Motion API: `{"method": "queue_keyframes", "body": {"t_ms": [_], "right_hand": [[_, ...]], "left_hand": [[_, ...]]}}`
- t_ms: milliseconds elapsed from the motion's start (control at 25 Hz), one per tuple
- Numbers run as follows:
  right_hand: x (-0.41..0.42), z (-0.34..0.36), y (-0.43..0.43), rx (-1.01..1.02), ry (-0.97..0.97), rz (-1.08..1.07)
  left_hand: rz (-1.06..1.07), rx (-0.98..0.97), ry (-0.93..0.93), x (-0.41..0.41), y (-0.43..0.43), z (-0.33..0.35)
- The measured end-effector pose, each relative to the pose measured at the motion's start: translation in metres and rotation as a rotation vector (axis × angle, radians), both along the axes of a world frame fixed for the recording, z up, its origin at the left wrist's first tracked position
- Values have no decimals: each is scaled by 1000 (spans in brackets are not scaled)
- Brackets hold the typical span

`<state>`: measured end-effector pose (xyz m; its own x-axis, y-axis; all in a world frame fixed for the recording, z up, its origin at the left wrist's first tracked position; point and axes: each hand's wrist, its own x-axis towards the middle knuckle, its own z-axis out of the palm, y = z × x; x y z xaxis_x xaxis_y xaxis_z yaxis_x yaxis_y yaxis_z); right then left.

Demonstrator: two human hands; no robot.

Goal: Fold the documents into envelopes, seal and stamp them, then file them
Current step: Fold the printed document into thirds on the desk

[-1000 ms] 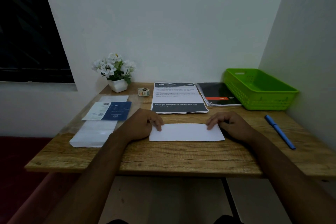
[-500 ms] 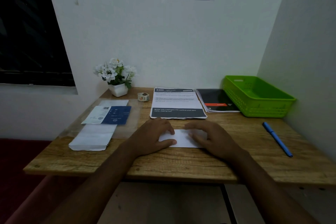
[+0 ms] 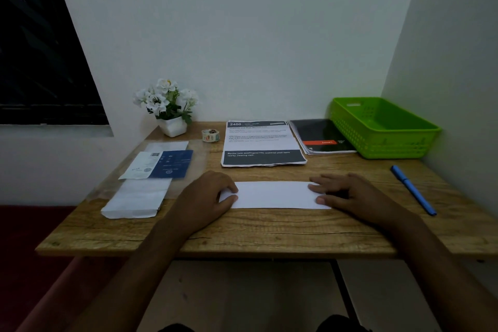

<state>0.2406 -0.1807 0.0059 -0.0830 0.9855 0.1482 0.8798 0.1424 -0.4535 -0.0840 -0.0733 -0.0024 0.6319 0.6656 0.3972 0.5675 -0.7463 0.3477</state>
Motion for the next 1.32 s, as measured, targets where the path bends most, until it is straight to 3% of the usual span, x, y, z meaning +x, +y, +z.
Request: {"method": "queue_keyframes", "body": {"t_ms": [360,680,1000,1160,1320], "right_hand": [[-1,-2,-8,137,-26,-194],[-18,3,-13,283,-25,-159],[-85,8,11,275,-47,61],[-145,11,33,262,-40,218],[-213,11,56,304,-71,338]], "left_hand": [[66,33,-13,0,-3,0],[87,-4,-145,-8,-9,7],[202,132,-225,-82,2,13],[321,-50,-25,-153,26,15],[333,-121,-115,-167,34,6]]}}
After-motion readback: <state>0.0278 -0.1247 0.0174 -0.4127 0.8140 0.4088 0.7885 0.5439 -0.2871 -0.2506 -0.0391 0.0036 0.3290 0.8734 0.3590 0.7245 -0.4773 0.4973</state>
